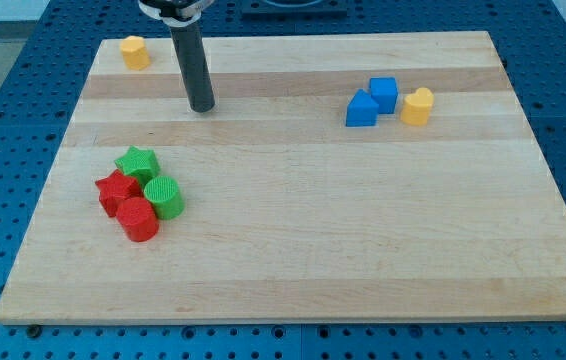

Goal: Place your arm at the center of the board

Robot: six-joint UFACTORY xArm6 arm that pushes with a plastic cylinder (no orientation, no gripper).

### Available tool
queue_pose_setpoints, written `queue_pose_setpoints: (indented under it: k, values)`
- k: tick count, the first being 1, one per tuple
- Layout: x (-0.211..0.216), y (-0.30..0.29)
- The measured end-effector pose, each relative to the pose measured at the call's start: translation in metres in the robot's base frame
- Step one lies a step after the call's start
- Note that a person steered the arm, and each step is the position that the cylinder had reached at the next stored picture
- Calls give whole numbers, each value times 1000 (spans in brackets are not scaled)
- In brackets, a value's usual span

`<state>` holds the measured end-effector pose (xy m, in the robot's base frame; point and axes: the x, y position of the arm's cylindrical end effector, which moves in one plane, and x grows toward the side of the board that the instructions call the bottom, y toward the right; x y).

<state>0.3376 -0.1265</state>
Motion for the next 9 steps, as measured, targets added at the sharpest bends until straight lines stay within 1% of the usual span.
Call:
queue_pose_setpoints:
  k: [5, 6, 8, 9]
  values:
    - [17, 0]
    - [20, 13]
    - [49, 93]
    - [49, 93]
